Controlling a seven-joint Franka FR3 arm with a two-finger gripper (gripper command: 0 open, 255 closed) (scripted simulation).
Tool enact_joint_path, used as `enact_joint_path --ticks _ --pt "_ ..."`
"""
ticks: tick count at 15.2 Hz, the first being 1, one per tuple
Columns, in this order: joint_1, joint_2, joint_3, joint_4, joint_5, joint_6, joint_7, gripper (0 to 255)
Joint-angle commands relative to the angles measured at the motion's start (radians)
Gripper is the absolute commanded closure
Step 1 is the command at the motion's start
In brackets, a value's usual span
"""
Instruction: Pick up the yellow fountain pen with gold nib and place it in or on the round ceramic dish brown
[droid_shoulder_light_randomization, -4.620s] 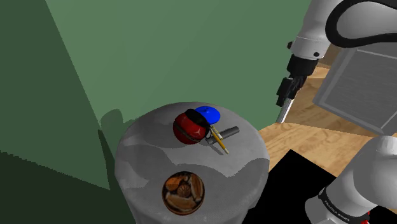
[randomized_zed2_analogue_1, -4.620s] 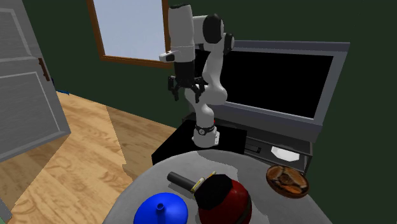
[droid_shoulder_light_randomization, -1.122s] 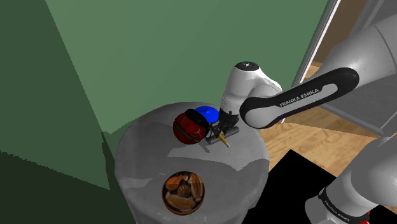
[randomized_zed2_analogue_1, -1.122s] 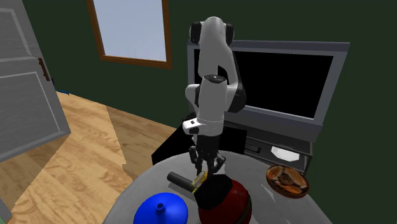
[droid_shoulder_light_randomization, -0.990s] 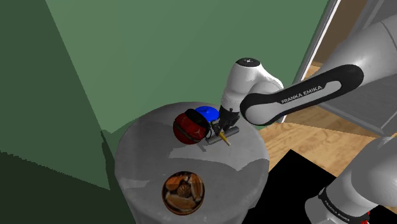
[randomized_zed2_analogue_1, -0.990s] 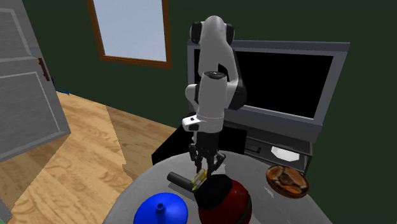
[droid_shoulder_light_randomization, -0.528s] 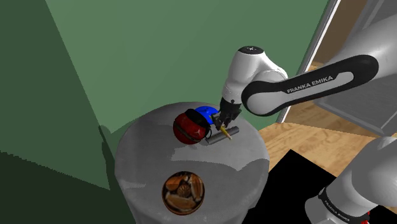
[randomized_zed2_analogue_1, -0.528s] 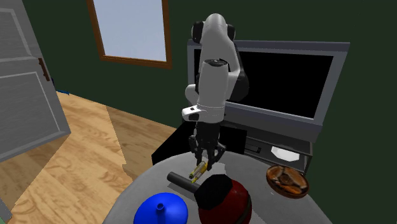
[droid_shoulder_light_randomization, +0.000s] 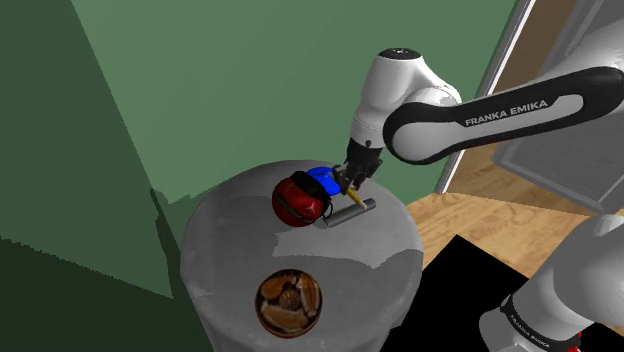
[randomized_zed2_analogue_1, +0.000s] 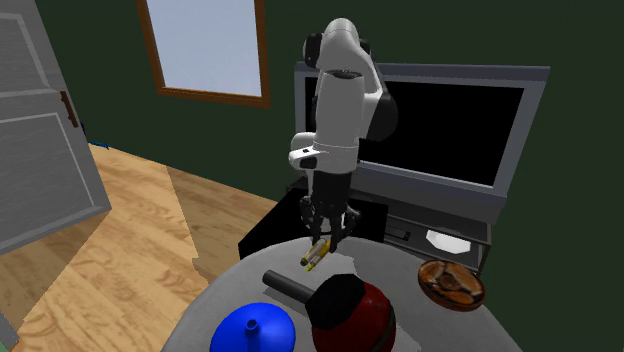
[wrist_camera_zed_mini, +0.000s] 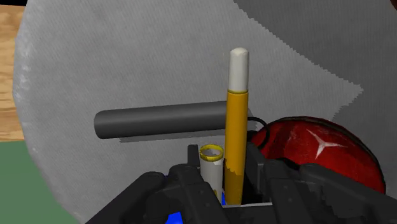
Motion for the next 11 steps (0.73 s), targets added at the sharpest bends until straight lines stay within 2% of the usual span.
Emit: enact_joint_path --ticks 1,11 --pt "0.013 0.000 0.026 0.008 0.002 -0.008 0.038 255" --pt "0.084 0.060 0.219 0.103 -0.023 -0.053 0.320 255"
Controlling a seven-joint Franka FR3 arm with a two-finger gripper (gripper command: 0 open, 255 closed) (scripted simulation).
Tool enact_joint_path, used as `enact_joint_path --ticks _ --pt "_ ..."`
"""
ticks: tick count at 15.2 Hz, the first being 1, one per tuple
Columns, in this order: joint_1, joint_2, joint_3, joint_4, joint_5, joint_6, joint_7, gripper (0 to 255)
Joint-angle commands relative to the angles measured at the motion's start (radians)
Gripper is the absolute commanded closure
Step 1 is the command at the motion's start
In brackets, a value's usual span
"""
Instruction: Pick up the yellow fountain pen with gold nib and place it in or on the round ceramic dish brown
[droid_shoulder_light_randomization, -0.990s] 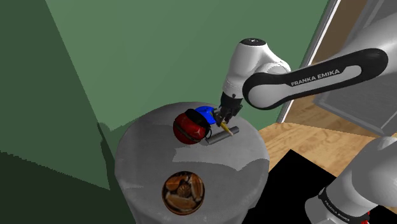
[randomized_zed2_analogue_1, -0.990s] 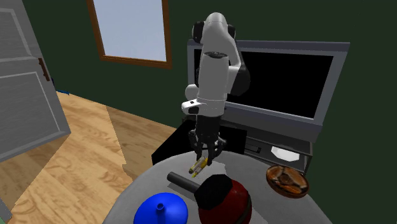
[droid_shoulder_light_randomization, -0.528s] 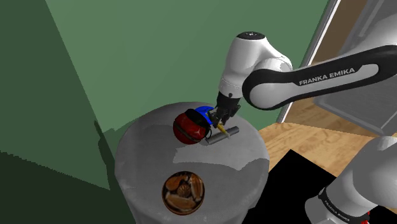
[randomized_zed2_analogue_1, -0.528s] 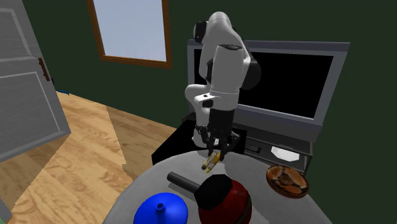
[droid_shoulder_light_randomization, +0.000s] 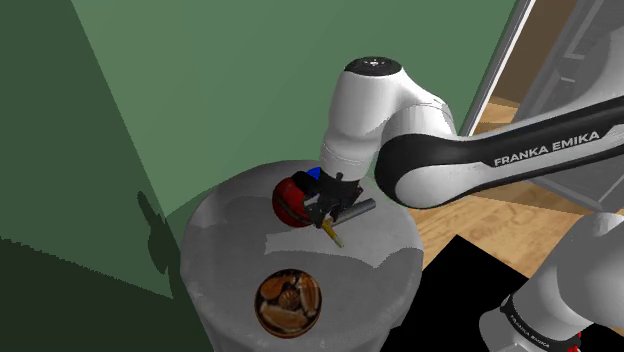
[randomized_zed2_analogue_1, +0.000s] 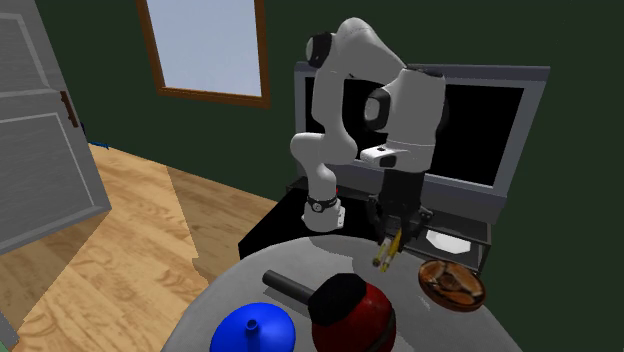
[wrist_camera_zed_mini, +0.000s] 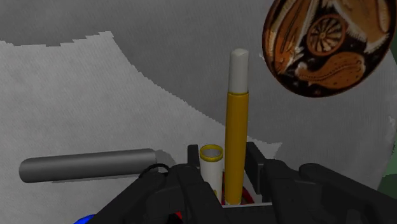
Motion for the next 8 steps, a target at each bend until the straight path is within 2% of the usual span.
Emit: enact_joint_path --ticks 1,8 --pt "0.010 0.017 0.035 0.022 -0.011 -0.008 0.055 255" --pt "0.041 0.154 0.181 0.164 -0.117 -0.058 0.292 255"
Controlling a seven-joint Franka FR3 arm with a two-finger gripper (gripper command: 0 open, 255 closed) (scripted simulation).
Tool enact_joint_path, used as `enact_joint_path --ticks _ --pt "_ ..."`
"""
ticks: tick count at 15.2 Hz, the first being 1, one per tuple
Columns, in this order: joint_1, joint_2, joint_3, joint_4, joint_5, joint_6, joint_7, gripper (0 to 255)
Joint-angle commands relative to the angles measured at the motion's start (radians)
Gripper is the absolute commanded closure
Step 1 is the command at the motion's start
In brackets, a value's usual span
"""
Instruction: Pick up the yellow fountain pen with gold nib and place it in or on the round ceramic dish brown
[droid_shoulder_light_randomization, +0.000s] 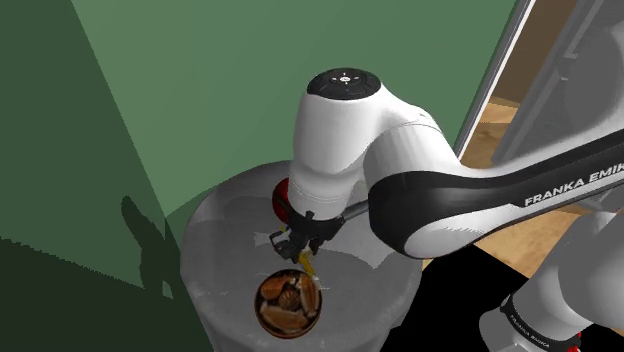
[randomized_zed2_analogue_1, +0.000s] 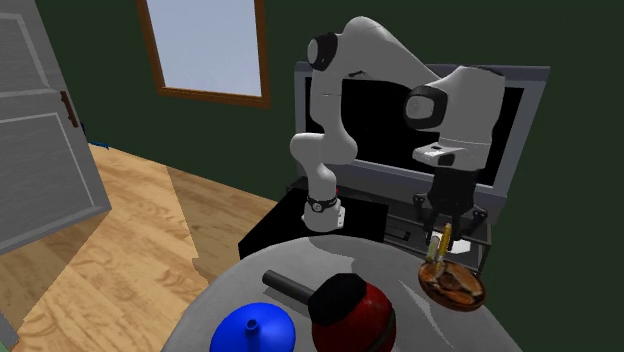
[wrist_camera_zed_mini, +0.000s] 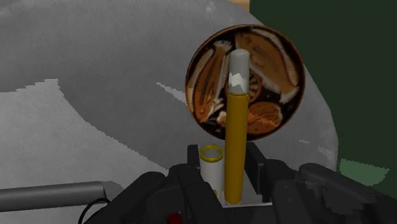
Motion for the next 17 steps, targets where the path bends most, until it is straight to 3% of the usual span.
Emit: enact_joint_path --ticks 1,3,17 --pt "0.009 0.057 0.041 0.050 -0.048 -0.016 0.076 255" --pt "0.024 0.109 0.072 0.097 -0.095 -0.035 0.143 255" --pt "0.037 0.221 0.070 -0.003 -0.225 0.125 0.253 255"
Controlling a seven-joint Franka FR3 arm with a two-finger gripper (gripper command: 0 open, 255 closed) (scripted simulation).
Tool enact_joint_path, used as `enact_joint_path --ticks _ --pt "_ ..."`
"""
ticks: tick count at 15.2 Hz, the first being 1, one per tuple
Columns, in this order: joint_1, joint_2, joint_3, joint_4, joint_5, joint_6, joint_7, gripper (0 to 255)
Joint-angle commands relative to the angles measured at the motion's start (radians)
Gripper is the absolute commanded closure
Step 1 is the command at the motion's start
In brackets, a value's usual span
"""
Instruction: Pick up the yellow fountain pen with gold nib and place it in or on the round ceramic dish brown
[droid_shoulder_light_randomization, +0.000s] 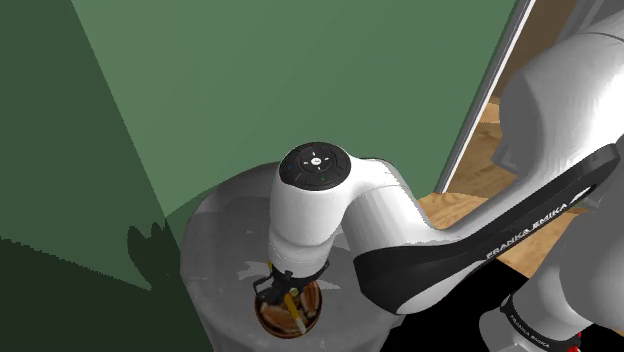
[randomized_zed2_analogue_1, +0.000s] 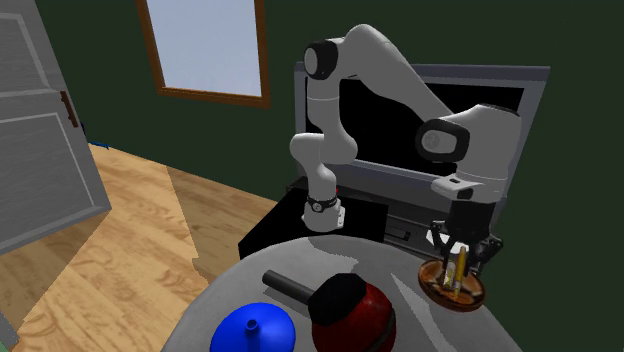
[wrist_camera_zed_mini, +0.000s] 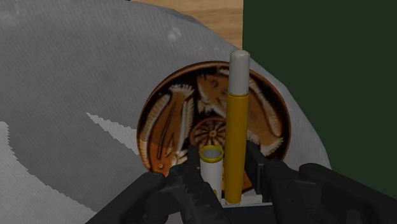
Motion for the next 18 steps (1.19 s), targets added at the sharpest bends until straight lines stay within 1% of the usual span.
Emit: enact_joint_path --ticks 1,8,9,14,17,18 --pt "0.002 0.013 -0.003 -0.009 -0.017 0.017 0.013 255" --pt "0.002 0.013 -0.003 -0.009 -0.017 0.017 0.013 255" --pt "0.002 0.013 -0.003 -0.009 -0.017 0.017 0.013 0" --pt "0.002 0.013 -0.003 -0.009 -0.017 0.017 0.013 0" --pt "-0.007 -0.068 0.011 0.025 0.075 -0.063 -0.050 0" --pt "-0.007 -0.087 0.012 0.036 0.096 -0.085 -0.064 0"
